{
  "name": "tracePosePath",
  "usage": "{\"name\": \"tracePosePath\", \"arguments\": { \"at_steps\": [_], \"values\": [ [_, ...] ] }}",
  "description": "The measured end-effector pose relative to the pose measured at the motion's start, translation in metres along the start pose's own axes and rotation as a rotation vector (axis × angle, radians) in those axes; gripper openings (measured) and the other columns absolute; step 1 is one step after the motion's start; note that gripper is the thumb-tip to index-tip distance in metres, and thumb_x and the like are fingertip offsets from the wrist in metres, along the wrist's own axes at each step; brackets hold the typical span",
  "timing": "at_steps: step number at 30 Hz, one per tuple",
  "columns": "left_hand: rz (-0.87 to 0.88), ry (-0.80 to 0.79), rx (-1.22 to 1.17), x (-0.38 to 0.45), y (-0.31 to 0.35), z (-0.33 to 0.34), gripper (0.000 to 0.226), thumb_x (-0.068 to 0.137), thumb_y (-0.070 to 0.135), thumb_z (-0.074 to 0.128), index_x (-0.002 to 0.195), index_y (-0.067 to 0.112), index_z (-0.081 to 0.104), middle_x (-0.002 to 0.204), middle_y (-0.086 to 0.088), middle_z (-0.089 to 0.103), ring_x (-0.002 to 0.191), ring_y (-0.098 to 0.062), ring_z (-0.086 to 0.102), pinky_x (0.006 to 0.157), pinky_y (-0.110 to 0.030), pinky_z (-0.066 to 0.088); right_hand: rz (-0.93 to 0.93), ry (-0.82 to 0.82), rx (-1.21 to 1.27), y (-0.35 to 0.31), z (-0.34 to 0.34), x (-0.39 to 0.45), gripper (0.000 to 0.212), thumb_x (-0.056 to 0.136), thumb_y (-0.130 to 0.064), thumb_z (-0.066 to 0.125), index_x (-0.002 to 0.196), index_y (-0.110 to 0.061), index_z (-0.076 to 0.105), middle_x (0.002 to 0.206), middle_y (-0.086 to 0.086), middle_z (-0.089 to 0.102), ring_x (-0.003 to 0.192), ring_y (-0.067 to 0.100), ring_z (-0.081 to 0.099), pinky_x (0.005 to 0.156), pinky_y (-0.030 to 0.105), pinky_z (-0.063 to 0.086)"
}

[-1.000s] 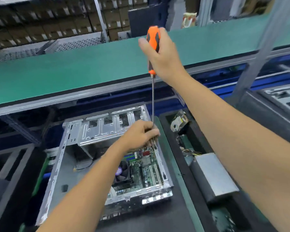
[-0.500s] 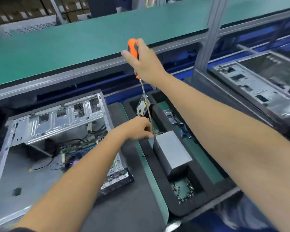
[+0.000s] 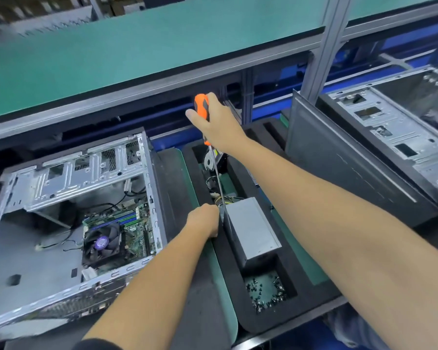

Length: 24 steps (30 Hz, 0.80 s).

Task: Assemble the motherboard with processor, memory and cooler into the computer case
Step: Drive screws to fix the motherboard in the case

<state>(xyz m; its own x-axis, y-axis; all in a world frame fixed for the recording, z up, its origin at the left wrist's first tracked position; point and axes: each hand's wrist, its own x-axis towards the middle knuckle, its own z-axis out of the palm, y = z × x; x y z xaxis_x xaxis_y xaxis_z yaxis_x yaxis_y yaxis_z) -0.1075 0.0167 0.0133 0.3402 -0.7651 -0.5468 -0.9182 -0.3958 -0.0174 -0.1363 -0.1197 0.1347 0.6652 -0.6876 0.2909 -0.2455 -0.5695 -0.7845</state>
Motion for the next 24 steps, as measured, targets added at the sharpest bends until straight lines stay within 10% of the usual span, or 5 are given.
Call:
{"name": "tracePosePath", "arguments": {
  "at_steps": [24],
  "values": [
    [-0.096, 0.091, -0.190, -0.001, 0.001, -0.009, 0.027, 0.084, -0.002, 0.047, 0.111, 0.002, 0.052, 0.117, -0.017, 0.055, 0.104, -0.035, 0.058, 0.075, -0.035, 0.047, 0.129, -0.002, 0.105, 0.015, 0.020, -0.001, 0.031, 0.097, -0.043, 0.051, 0.080, -0.025, 0.033, 0.072, -0.002, 0.044, 0.060, 0.016, 0.047, 0.051, 0.023, 0.039]
  ]
}}
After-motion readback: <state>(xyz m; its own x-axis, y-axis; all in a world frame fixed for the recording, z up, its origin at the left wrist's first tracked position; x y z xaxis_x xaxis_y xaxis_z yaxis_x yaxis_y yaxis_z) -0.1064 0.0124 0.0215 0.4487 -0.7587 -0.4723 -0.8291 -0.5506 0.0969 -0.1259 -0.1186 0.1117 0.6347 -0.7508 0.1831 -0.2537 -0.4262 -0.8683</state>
